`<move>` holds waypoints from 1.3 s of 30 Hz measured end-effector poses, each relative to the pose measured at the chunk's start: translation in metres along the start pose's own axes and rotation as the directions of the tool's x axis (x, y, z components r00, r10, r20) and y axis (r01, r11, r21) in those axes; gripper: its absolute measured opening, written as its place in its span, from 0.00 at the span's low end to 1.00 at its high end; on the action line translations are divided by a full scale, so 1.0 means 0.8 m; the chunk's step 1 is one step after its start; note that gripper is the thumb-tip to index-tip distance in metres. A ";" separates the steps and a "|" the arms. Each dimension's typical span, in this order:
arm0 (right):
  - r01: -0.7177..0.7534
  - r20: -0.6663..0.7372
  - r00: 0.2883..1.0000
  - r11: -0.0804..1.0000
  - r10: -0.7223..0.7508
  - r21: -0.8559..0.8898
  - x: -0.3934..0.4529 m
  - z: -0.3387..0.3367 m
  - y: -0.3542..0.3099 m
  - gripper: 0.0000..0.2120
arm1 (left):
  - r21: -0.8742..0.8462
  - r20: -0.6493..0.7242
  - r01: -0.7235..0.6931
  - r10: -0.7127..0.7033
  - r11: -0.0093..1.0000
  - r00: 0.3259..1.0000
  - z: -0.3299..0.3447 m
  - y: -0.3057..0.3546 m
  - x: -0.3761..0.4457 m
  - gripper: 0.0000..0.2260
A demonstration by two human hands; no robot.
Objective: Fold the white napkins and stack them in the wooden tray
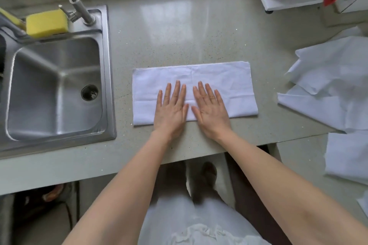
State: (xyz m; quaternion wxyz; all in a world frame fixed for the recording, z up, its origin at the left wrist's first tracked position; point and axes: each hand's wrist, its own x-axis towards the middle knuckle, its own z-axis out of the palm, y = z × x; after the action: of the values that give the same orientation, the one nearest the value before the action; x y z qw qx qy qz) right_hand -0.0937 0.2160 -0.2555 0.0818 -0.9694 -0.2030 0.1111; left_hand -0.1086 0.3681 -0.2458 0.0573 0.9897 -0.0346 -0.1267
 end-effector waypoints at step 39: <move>-0.620 0.129 0.710 0.528 0.693 0.580 0.004 -0.087 0.114 0.11 | -0.049 0.358 0.034 -0.014 0.998 0.934 -0.064 0.006 0.017 0.43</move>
State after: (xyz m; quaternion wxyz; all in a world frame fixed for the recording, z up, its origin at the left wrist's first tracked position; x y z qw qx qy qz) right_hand -0.0392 0.1274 -0.2080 0.3393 -0.9031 0.2269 0.1331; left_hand -0.0829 0.3677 -0.1990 0.0752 0.9487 -0.0290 -0.3058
